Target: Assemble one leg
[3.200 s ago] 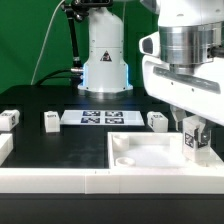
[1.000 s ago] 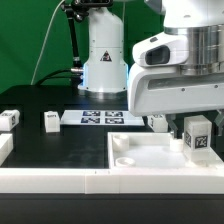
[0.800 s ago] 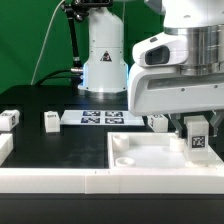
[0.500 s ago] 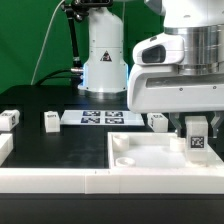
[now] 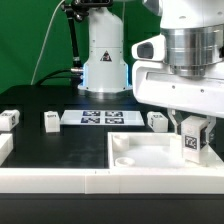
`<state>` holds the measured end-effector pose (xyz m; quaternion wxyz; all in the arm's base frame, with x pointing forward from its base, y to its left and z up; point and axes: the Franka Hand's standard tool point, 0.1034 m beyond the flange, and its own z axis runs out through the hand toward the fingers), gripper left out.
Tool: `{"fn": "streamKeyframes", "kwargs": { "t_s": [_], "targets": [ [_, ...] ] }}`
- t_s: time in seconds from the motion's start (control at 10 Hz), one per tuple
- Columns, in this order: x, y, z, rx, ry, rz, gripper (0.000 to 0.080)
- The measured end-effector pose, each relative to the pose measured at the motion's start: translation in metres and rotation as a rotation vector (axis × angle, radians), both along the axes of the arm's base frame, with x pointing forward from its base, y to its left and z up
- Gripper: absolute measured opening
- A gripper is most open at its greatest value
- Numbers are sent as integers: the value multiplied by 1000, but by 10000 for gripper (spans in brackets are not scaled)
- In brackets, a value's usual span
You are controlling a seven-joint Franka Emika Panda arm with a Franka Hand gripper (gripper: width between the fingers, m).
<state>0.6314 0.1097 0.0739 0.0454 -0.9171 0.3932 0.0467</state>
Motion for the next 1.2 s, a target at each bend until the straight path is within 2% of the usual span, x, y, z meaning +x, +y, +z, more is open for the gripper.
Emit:
{"fn": "streamKeyframes", "kwargs": {
  "t_s": [0.5,0.7,0.8,0.9,1.0,1.1,1.2],
  "targets": [
    [-1,2,0,-32,74,-604,291],
    [-1,2,0,-31,78,-630,291],
    [-1,2,-1,-29,73,-590,366],
    [-1,3,-1,-29,72,-586,366],
    [-1,3,-1,-28,62,-510,562],
    [-1,3,-1,-22,46,-376,622],
    [-1,4,-1,-17,36,-284,622]
  ]
}}
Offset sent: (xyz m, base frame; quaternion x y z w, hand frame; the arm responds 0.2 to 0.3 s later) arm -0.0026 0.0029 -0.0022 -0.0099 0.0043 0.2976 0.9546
